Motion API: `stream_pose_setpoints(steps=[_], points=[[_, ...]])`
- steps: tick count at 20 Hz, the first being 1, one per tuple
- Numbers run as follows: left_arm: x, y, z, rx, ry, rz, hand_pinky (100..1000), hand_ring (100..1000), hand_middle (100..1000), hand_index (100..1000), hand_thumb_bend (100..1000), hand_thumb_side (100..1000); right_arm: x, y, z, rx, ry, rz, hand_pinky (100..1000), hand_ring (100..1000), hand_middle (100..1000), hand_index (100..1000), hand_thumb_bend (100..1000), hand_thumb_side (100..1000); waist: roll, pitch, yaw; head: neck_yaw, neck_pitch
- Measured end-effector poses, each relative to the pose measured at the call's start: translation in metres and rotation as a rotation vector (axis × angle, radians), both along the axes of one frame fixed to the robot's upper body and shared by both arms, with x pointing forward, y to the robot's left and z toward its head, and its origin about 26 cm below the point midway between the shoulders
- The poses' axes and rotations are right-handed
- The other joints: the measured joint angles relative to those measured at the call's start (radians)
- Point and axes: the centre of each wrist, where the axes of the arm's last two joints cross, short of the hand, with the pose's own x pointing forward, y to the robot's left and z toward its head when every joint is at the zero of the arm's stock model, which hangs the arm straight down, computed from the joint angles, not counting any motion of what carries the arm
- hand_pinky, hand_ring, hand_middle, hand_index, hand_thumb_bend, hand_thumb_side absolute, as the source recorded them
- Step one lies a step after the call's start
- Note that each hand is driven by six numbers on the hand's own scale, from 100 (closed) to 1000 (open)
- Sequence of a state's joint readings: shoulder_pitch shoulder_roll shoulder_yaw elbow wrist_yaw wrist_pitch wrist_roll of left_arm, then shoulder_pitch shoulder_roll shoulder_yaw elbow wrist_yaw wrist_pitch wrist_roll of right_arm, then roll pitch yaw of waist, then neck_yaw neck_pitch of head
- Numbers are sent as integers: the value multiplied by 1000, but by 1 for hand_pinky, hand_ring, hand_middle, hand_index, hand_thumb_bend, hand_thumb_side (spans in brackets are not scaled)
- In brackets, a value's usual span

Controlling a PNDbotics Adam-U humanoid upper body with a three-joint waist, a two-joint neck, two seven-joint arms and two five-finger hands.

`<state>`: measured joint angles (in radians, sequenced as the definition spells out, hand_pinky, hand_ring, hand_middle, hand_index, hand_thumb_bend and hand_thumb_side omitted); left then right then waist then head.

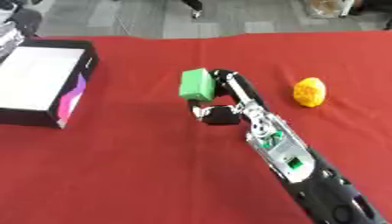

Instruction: Pick up the objects with one hand, pass them to the other hand, and then place them into the box on the other side of the table.

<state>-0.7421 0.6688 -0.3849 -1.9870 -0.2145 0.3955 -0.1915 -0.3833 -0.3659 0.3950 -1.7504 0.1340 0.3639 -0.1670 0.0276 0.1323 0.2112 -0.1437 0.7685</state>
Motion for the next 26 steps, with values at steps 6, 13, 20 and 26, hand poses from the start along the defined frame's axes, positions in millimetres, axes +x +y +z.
stream_pose_setpoints(steps=[6,13,20,26], points=[[-4,-23,5,72,17,-59,813,781,840,842,321,646,2,11,0,26,-20,5,740,569,386,548,100,100,0,-1,6,-2,0],[-8,-42,6,180,59,-76,814,795,844,850,320,648,6,23,-4,6,-15,13,741,569,388,549,100,100,3,-9,13,-14,0],[-11,-52,2,295,106,-15,819,810,852,863,338,637,9,29,-8,-18,-26,10,743,570,389,549,100,100,6,-21,16,-19,3],[-9,-66,-1,383,98,-15,826,825,861,876,368,611,13,38,-10,-46,-38,5,744,571,391,548,100,100,6,-21,23,-25,3]])
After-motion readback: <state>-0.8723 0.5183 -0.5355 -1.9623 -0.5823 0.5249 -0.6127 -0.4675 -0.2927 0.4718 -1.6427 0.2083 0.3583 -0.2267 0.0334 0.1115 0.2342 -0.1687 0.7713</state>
